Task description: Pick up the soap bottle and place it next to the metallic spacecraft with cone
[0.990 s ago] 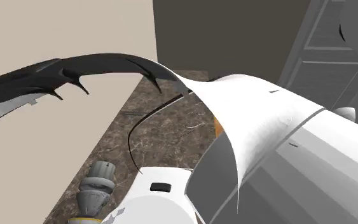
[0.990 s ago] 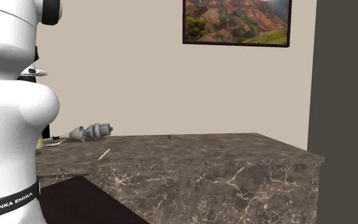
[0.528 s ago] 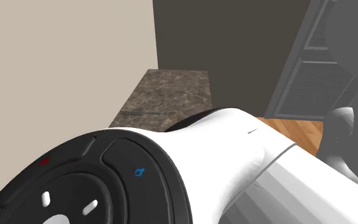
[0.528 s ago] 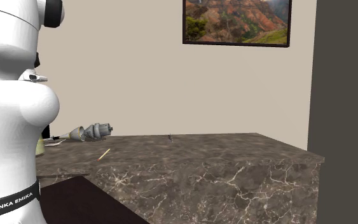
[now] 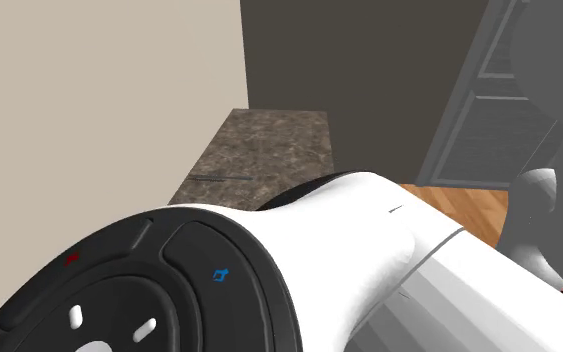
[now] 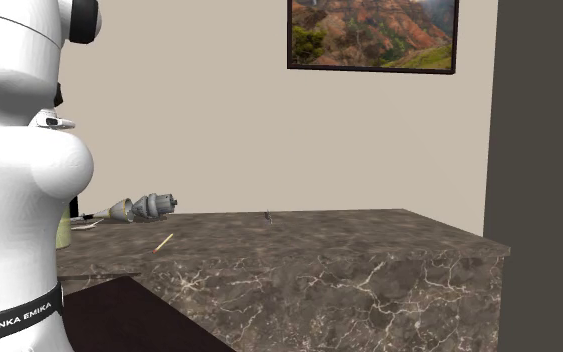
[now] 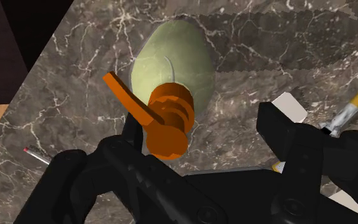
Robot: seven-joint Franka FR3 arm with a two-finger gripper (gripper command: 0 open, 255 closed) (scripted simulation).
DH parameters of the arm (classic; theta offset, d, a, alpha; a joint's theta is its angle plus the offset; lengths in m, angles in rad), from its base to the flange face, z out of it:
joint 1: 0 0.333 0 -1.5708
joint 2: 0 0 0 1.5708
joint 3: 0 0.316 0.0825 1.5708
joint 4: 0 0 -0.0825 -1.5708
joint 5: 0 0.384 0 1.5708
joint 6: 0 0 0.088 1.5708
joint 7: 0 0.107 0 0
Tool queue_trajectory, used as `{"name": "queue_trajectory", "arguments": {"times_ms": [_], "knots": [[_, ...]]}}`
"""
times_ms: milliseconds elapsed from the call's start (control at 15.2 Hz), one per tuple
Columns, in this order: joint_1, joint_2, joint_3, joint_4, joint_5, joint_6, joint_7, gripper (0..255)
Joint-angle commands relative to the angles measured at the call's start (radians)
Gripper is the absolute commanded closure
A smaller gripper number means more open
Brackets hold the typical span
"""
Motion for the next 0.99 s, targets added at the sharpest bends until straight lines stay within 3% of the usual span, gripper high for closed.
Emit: {"name": "queue_trajectory", "arguments": {"times_ms": [0, 132, 396, 924], "knots": [[0.0, 0.0, 0.0, 0.0, 0.0, 0.0, 0.0, 0], [0.0, 0.0, 0.0, 0.0, 0.0, 0.0, 0.0, 0], [0.002, -0.025, 0.01, 0.105, 0.026, -0.12, -0.018, 0], [0.002, -0.025, 0.01, 0.104, 0.026, -0.12, -0.018, 0]]}}
